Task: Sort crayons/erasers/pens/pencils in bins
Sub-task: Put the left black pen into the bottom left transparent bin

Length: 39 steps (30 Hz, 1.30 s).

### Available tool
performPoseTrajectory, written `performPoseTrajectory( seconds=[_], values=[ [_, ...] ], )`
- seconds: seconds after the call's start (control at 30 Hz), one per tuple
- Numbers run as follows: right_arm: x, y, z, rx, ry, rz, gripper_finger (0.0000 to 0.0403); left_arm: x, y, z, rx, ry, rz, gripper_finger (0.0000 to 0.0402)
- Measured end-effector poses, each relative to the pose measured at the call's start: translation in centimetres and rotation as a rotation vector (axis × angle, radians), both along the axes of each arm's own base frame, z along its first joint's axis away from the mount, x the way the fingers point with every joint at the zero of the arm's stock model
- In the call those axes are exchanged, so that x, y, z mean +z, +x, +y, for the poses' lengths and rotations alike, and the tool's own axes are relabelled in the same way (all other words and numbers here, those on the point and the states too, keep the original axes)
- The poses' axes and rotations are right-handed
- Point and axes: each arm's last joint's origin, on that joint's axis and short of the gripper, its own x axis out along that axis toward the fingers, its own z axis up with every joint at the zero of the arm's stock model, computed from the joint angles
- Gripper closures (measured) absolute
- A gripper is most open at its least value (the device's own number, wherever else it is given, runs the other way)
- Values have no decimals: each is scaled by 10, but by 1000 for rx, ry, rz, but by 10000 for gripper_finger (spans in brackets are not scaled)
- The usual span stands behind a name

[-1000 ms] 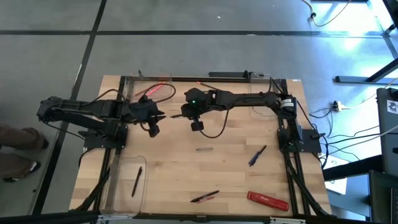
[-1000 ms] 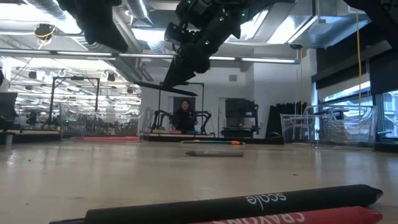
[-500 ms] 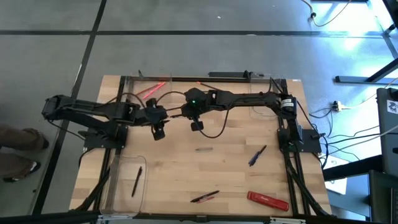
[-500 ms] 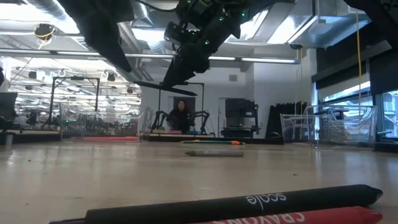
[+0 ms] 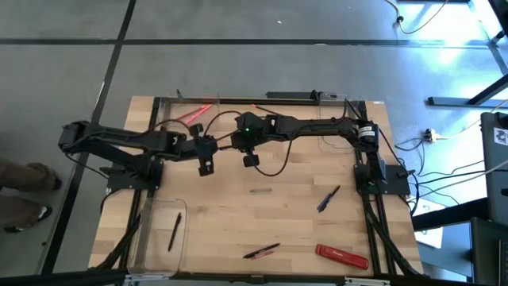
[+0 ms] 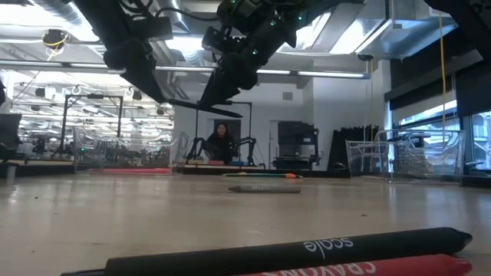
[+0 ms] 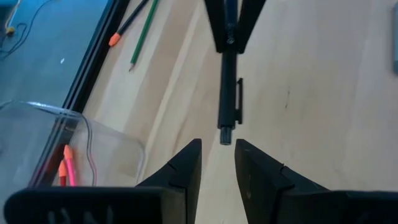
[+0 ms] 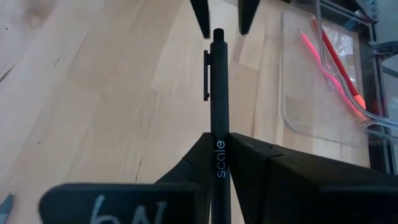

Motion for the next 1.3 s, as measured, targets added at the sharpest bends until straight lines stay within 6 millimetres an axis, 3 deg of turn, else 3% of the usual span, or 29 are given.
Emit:
performPoseTrajectory(
  seconds=[1.07, 1.3],
  values=[
    [1, 0, 0, 1, 0, -5, 358, 2, 5, 4, -41, -9, -34, 312],
    [1, 0, 0, 0, 0, -5, 358, 2, 5, 4, -44, -13, -34, 335]
  ],
)
